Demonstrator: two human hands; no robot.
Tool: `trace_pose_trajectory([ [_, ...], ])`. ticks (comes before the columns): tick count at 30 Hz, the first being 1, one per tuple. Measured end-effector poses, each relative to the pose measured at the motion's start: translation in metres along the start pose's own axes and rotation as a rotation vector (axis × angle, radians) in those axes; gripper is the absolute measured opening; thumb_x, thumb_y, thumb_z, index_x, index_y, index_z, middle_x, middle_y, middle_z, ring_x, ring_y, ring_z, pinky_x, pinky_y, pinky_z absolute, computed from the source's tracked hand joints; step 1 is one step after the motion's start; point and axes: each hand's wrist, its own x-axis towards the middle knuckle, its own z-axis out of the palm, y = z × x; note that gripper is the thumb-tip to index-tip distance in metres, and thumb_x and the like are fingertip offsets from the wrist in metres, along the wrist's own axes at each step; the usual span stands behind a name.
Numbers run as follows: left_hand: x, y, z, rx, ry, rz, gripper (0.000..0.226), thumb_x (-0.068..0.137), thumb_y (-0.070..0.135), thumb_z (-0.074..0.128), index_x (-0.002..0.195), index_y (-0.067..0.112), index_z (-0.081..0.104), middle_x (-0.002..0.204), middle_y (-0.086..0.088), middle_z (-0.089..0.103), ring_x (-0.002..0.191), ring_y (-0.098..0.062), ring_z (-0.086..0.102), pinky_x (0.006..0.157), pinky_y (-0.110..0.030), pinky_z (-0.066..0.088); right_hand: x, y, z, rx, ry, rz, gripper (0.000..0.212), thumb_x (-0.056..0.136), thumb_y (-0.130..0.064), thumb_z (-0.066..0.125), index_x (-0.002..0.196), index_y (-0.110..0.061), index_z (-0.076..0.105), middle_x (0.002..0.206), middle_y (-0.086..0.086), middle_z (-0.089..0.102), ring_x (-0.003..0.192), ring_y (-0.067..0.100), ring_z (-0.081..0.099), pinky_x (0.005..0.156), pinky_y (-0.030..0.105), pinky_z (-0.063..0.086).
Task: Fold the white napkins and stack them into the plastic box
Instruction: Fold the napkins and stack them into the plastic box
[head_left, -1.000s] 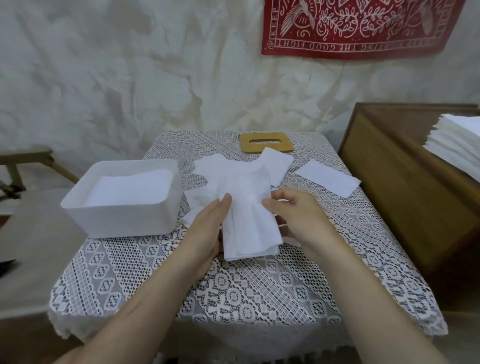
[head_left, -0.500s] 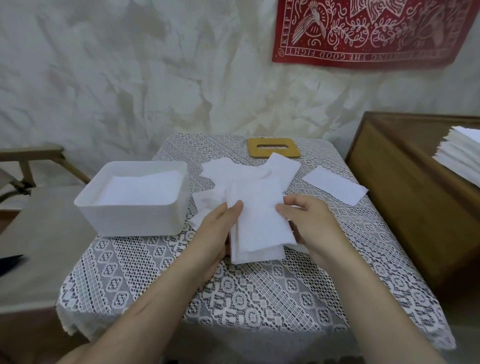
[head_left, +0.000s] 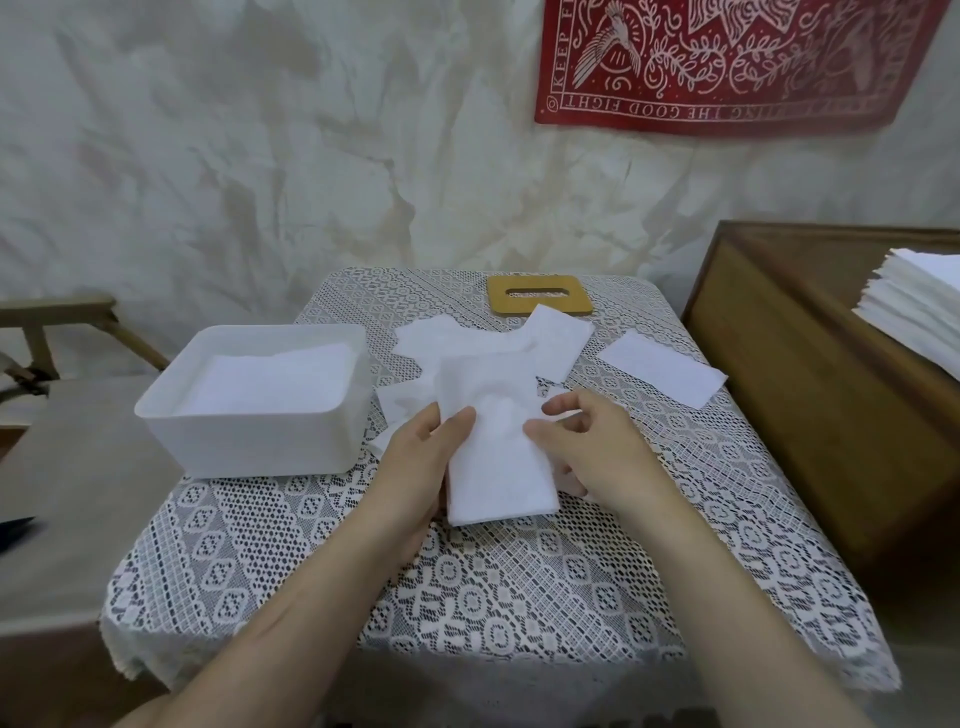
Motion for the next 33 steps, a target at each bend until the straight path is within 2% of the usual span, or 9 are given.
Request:
trace_pose_trajectory([
  [2, 0.000, 0.000, 0.000, -0.001, -0.007, 0.001, 0.027, 0.106, 0.024, 0.055, 0.130, 0.015, 0.065, 0.120, -0.007, 0.077, 0.112, -0.028, 0.073, 0.101, -0.053, 0.055, -0.003, -0.001, -0.002, 0.000, -0.087, 0.077, 0.026, 0.092, -0.039, 0.072, 0.111, -0.022, 0.064, 0.079, -0.002, 0.062, 0.053, 0.009, 0.053, 0.041, 0.018, 0.034],
  [5, 0.000, 0.000, 0.001, -0.002, -0.030, 0.001, 0.029, 0.105, 0.024, 0.055, 0.131, 0.014, 0.064, 0.119, -0.008, 0.077, 0.111, -0.027, 0.073, 0.098, -0.050, 0.057, -0.004, 0.001, -0.002, 0.053, -0.157, 0.116, 0.024, 0.094, -0.035, 0.070, 0.101, -0.013, 0.072, 0.067, 0.000, 0.052, 0.049, 0.009, 0.042, 0.041, 0.019, 0.027],
  [10, 0.001, -0.002, 0.003, 0.045, -0.061, 0.004, 0.033, 0.098, 0.012, 0.065, 0.130, 0.017, 0.064, 0.119, -0.007, 0.077, 0.108, -0.029, 0.074, 0.091, -0.048, 0.059, -0.004, 0.000, -0.003, 0.121, -0.131, 0.122, 0.016, 0.095, -0.026, 0.070, 0.093, -0.010, 0.069, 0.061, -0.002, 0.051, 0.044, 0.008, 0.040, 0.038, 0.016, 0.028],
  [12, 0.003, -0.002, 0.002, 0.064, -0.034, 0.015, 0.031, 0.097, 0.009, 0.065, 0.127, 0.018, 0.066, 0.117, -0.006, 0.078, 0.105, -0.028, 0.075, 0.086, -0.045, 0.061, -0.002, 0.000, -0.007, 0.074, -0.073, 0.100, 0.017, 0.097, -0.023, 0.067, 0.086, -0.010, 0.068, 0.064, -0.002, 0.061, 0.040, 0.004, 0.044, 0.038, 0.015, 0.031],
  [16, 0.004, -0.001, 0.001, 0.073, -0.001, 0.011, 0.029, 0.098, 0.011, 0.065, 0.126, 0.020, 0.066, 0.114, -0.003, 0.079, 0.102, -0.027, 0.076, 0.079, -0.041, 0.062, 0.015, 0.015, -0.026, -0.436, 0.187, 0.018, 0.011, 0.095, -0.032, 0.065, 0.089, -0.024, 0.069, 0.089, -0.005, 0.072, 0.076, 0.016, 0.063, 0.063, 0.028, 0.039],
  [20, 0.005, 0.002, -0.001, 0.066, -0.026, -0.004, 0.026, 0.100, 0.012, 0.063, 0.124, 0.020, 0.066, 0.112, -0.002, 0.079, 0.099, -0.024, 0.077, 0.070, -0.034, 0.062, 0.026, 0.025, -0.040, -0.692, 0.240, 0.071, 0.026, 0.098, -0.030, 0.059, 0.123, -0.022, 0.061, 0.116, 0.001, 0.066, 0.105, 0.028, 0.061, 0.079, 0.034, 0.044],
  [25, 0.009, 0.003, -0.003, 0.082, -0.048, -0.013, 0.024, 0.101, 0.014, 0.062, 0.124, 0.019, 0.066, 0.111, -0.001, 0.079, 0.098, -0.022, 0.077, 0.069, -0.032, 0.062, 0.039, 0.027, -0.049, -0.762, 0.279, 0.113, 0.023, 0.096, -0.037, 0.062, 0.102, -0.016, 0.059, 0.100, 0.006, 0.067, 0.091, 0.031, 0.061, 0.068, 0.034, 0.043],
  [30, 0.012, 0.004, -0.006, 0.090, -0.045, -0.019, 0.026, 0.101, 0.014, 0.062, 0.127, 0.017, 0.066, 0.114, -0.002, 0.079, 0.101, -0.024, 0.077, 0.076, -0.037, 0.061, 0.047, 0.025, -0.050, -0.737, 0.273, 0.144, 0.015, 0.098, -0.033, 0.063, 0.107, -0.022, 0.062, 0.102, 0.003, 0.067, 0.095, 0.029, 0.061, 0.072, 0.033, 0.043],
  [33, 0.012, 0.004, -0.005, 0.092, -0.044, -0.018, 0.026, 0.100, 0.015, 0.062, 0.126, 0.017, 0.066, 0.113, -0.002, 0.079, 0.101, -0.024, 0.077, 0.078, -0.038, 0.060, 0.046, 0.026, -0.048, -0.723, 0.280, 0.099, 0.005, 0.098, -0.029, 0.062, 0.098, -0.024, 0.063, 0.096, 0.000, 0.068, 0.090, 0.027, 0.061, 0.070, 0.033, 0.042],
])
